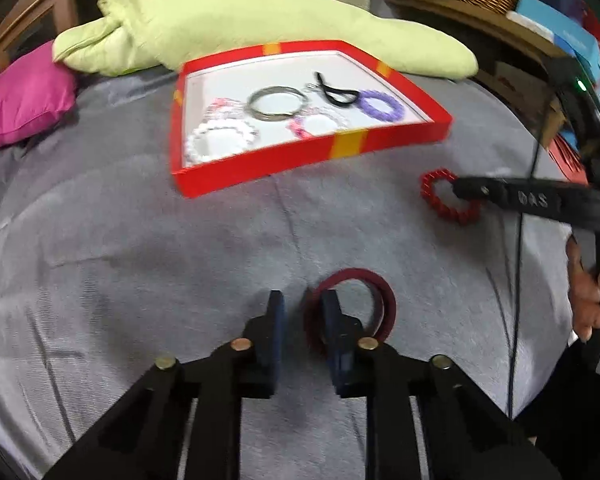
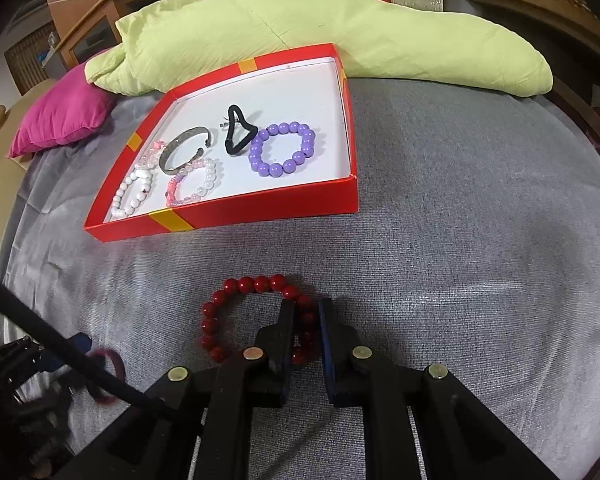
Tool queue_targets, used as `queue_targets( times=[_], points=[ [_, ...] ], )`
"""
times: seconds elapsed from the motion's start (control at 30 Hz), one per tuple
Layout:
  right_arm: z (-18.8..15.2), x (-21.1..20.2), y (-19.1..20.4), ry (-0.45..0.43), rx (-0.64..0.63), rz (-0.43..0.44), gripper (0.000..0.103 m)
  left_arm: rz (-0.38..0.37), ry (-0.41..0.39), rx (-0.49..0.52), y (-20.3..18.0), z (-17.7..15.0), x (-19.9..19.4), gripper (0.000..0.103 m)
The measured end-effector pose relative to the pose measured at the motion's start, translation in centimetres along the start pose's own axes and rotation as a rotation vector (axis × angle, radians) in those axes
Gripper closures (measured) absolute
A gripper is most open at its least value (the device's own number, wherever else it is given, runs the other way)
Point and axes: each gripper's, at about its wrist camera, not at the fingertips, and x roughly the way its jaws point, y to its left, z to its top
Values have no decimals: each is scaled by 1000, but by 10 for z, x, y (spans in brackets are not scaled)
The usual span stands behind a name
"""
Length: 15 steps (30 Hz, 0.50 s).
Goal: Organize jewelry
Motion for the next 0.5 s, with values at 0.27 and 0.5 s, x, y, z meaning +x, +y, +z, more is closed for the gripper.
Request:
queue_targets(
  times=[0.27, 0.5],
  points=[
    [0, 1, 0, -3, 3, 4, 87, 77, -14, -86, 30, 15, 4, 90],
    [0, 0, -1, 3, 14, 44, 76, 112, -3, -68, 27, 17, 9, 50]
  ],
)
